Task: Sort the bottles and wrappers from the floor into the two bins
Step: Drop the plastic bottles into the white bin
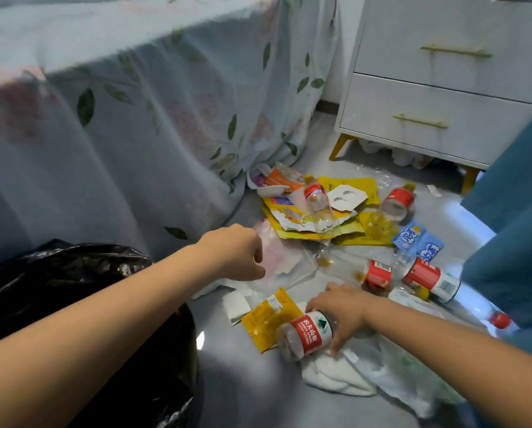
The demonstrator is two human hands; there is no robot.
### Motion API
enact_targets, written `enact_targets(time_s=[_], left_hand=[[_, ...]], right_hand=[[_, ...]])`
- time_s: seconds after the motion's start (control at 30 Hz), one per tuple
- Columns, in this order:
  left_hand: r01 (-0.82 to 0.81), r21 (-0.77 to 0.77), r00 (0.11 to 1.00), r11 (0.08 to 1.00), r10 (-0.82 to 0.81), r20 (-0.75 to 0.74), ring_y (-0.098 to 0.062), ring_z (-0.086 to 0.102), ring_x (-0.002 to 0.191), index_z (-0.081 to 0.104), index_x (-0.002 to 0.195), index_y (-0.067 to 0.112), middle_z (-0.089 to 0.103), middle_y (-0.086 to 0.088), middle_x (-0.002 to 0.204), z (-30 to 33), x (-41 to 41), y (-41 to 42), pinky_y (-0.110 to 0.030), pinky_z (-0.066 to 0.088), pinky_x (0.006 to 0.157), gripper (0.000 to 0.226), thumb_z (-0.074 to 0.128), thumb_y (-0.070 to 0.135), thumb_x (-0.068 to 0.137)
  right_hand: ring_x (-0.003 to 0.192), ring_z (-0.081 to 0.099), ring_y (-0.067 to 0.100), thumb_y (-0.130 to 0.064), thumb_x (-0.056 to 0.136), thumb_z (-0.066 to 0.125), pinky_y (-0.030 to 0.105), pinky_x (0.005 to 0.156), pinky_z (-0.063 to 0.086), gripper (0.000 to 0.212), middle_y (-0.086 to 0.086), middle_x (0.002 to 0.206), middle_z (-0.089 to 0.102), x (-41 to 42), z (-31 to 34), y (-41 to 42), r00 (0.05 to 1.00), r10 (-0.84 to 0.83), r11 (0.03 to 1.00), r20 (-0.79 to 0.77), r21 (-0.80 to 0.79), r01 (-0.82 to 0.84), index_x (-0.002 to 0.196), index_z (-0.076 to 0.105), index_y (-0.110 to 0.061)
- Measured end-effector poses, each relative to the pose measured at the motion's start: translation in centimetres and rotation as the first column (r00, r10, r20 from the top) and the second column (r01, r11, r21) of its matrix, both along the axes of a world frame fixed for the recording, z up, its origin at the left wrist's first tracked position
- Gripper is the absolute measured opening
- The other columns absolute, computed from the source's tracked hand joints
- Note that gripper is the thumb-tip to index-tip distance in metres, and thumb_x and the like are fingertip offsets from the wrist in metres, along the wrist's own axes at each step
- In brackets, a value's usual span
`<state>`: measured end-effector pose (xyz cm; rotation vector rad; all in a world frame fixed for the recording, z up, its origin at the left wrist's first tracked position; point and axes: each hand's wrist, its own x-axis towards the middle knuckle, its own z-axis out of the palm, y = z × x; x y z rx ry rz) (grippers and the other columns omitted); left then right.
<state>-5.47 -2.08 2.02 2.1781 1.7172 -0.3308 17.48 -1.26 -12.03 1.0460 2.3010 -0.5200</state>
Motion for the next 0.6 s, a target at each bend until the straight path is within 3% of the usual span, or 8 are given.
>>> enact_targets(time_s=[0.1, 0.27, 0.37, 0.43, 0.53, 0.6], left_hand=[[0.022, -0.023, 1.000, 0.999, -0.021, 0.018, -0.018, 0.061, 0.096, 0.065, 0.111, 0.028, 0.063, 0.004, 0.111, -0.1, 0.6, 0.0, -0.034, 0.054, 0.081, 0.032, 0.061, 0.042, 0.082], [0.038, -0.070, 0.995, 0.997, -0.031, 0.099, -0.015, 0.056, 0.103, 0.053, 0.129, 0.022, 0.057, 0.002, 0.127, 0.0, 1.5, -0.3, -0.028, 0.049, 0.086, 0.056, 0.065, 0.049, 0.081], [0.027, -0.124, 0.984, 0.992, -0.005, 0.175, -0.017, 0.052, 0.118, 0.043, 0.139, 0.019, 0.050, 0.000, 0.138, 0.1, 2.3, -0.5, -0.027, 0.046, 0.090, 0.078, 0.069, 0.055, 0.075], [0.041, -0.139, 0.984, 0.989, -0.016, 0.178, -0.018, 0.048, 0.123, 0.038, 0.141, 0.017, 0.047, -0.001, 0.141, 0.3, 2.9, -0.8, -0.027, 0.043, 0.094, 0.088, 0.071, 0.059, 0.071], [0.058, -0.175, 0.989, 0.983, -0.032, 0.147, -0.018, 0.053, 0.116, 0.041, 0.138, 0.017, 0.054, 0.000, 0.132, 0.7, 3.9, -1.3, -0.029, 0.048, 0.094, 0.093, 0.074, 0.063, 0.064], [0.067, -0.199, 0.988, 0.978, -0.037, 0.153, -0.014, 0.057, 0.098, 0.049, 0.129, 0.020, 0.059, 0.004, 0.112, 0.9, 4.3, -1.6, -0.026, 0.052, 0.082, 0.080, 0.076, 0.060, 0.064]], right_hand=[[0.102, 0.055, 0.019, -0.055, 0.057, 0.077, 0.038, 0.089, 0.045, 0.065, -0.004, 0.108, 0.062, 0.0, -0.4, 0.0, 0.996, -0.070, 0.998, -0.052, -0.011, 0.070, 0.112, 0.052, -0.033], [0.091, 0.060, 0.008, -0.053, 0.058, 0.076, 0.032, 0.084, 0.051, 0.054, -0.013, 0.099, 0.064, 0.0, 1.3, -0.4, 0.854, -0.334, 0.942, -0.400, -0.108, 0.318, 0.104, 0.057, -0.032], [0.089, 0.057, 0.004, -0.042, 0.062, 0.080, 0.021, 0.079, 0.047, 0.052, -0.012, 0.099, 0.061, -0.8, 3.8, -0.7, 0.789, -0.325, 0.942, -0.521, -0.102, 0.321, 0.107, 0.058, -0.030], [0.093, 0.053, 0.004, -0.045, 0.062, 0.080, 0.020, 0.079, 0.044, 0.058, -0.012, 0.103, 0.057, -1.2, 5.7, -1.0, 0.780, -0.270, 0.957, -0.565, -0.070, 0.281, 0.112, 0.057, -0.028], [0.089, 0.047, -0.002, -0.047, 0.062, 0.082, 0.015, 0.077, 0.041, 0.065, -0.019, 0.101, 0.051, -1.7, 7.9, -1.2, 0.754, -0.234, 0.962, -0.614, -0.035, 0.270, 0.118, 0.054, -0.028], [0.091, 0.051, 0.003, -0.050, 0.059, 0.082, 0.024, 0.081, 0.049, 0.069, -0.015, 0.103, 0.052, -1.8, 9.0, -1.3, 0.742, -0.216, 0.962, -0.634, -0.007, 0.274, 0.119, 0.054, -0.032]])
